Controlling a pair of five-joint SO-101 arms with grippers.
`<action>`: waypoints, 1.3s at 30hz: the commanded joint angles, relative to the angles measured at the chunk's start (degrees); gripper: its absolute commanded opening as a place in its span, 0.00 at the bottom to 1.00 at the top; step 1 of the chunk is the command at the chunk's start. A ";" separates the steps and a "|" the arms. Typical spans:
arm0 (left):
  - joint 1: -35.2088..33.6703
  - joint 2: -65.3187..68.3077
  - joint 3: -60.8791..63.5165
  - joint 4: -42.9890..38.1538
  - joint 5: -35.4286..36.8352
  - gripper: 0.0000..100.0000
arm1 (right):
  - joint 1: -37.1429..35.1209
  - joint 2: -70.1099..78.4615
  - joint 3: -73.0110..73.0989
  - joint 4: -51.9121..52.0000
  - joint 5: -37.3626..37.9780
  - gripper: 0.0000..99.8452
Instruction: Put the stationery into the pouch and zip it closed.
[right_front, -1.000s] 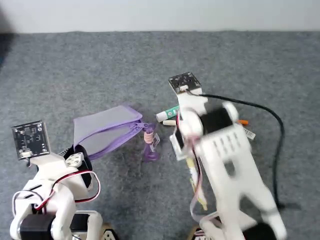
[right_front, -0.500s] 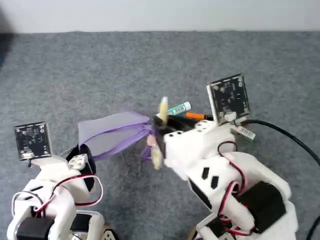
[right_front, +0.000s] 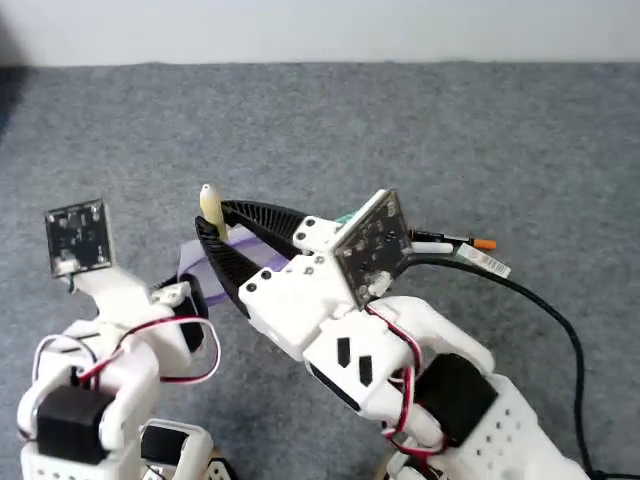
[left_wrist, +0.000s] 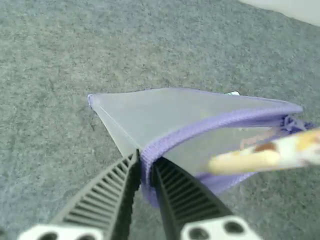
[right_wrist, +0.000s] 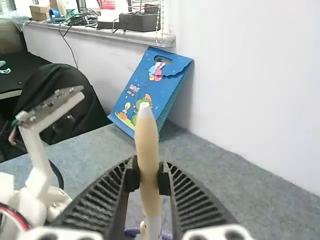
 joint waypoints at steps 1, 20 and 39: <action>0.26 2.90 -2.86 -1.14 0.97 0.01 | -0.22 -0.48 2.73 -4.00 1.05 0.01; 0.62 3.34 -1.98 -1.14 0.79 0.01 | 15.60 0.92 2.20 15.52 -10.81 0.07; 0.53 3.34 0.84 -5.71 0.97 0.01 | 49.80 31.43 -16.44 50.86 4.92 0.05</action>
